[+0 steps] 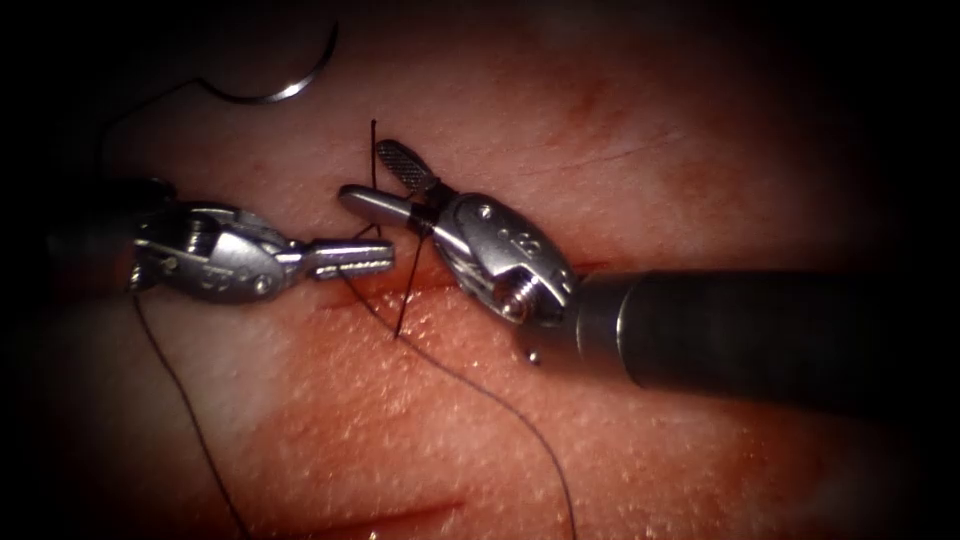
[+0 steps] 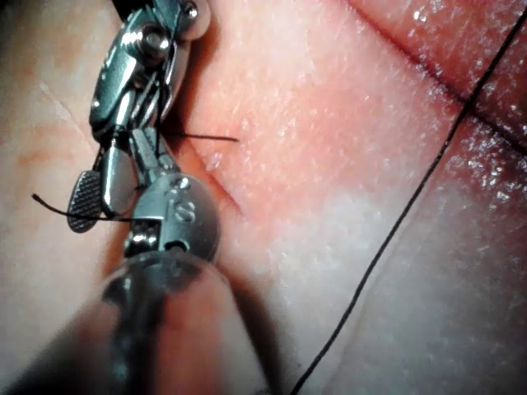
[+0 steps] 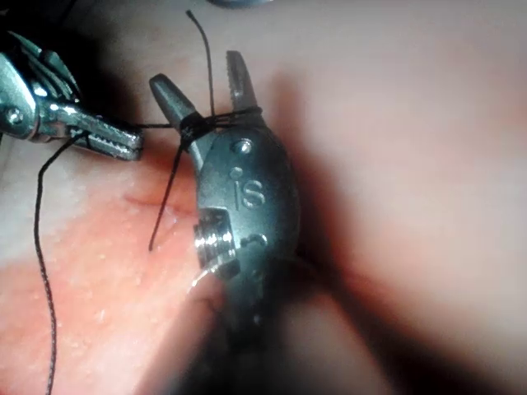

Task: Wound Closure
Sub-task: Pick up tail end of suture with right jaws, then pull tail downard through loops to create knot. Pull upward on working end with left hand to tighten.

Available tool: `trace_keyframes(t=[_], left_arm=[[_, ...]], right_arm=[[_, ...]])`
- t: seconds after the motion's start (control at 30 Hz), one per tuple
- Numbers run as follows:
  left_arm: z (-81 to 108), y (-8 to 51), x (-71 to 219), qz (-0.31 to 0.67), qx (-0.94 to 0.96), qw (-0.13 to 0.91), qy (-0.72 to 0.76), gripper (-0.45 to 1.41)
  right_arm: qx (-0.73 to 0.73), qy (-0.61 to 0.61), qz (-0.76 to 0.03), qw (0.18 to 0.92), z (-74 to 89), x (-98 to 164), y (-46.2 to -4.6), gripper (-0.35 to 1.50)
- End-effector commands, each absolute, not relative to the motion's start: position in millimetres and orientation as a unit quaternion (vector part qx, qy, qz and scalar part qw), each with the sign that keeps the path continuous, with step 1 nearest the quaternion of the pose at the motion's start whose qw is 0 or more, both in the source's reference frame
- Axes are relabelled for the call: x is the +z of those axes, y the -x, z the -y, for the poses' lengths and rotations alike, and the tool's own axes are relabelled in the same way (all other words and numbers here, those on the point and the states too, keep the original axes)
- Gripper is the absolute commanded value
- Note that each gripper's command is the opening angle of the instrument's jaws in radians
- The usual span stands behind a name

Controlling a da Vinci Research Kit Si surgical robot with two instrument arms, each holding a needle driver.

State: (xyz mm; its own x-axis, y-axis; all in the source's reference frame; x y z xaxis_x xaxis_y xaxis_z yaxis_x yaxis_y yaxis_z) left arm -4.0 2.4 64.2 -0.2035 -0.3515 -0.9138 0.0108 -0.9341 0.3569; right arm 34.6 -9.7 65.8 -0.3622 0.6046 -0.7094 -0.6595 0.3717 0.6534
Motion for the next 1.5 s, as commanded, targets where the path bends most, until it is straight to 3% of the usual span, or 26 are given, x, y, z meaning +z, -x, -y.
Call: trace_keyframes(t=[0.03, 0.43, 0.63, 0.7, 0.73, 1.0, 1.5], left_arm=[[-2.8, 4.4, 64.6, 0.139, -0.763, 0.118, -0.620, -0.45], [-3.3, 4.2, 64.1, 0.142, -0.764, 0.118, -0.619, -0.45], [-3.4, 4.1, 63.9, 0.145, -0.764, 0.119, -0.618, -0.45], [-3.3, 4.0, 63.9, 0.144, -0.764, 0.119, -0.618, -0.45], [-3.3, 3.9, 63.8, 0.144, -0.764, 0.119, -0.618, -0.45], [-3.0, 3.8, 63.5, 0.145, -0.764, 0.118, -0.617, -0.45], [-3.8, 1.6, 62.7, 0.147, -0.775, 0.108, -0.605, -0.45]], right_arm=[[0.560, 0.024, -0.610, 0.560, 9.2, 65.9, -35.3, 0.74], [0.559, 0.019, -0.624, 0.546, 8.3, 64.2, -36.2, 0.64], [0.561, 0.022, -0.623, 0.544, 8.1, 64.1, -36.7, 0.46], [0.562, 0.022, -0.623, 0.544, 8.1, 64.2, -36.7, 0.10], [0.561, 0.022, -0.624, 0.544, 8.1, 64.2, -36.7, -0.35], [0.572, 0.022, -0.579, 0.581, 8.3, 64.4, -36.9, -0.35], [0.518, 0.083, -0.600, 0.604, 13.3, 63.6, -35.0, -0.35]])
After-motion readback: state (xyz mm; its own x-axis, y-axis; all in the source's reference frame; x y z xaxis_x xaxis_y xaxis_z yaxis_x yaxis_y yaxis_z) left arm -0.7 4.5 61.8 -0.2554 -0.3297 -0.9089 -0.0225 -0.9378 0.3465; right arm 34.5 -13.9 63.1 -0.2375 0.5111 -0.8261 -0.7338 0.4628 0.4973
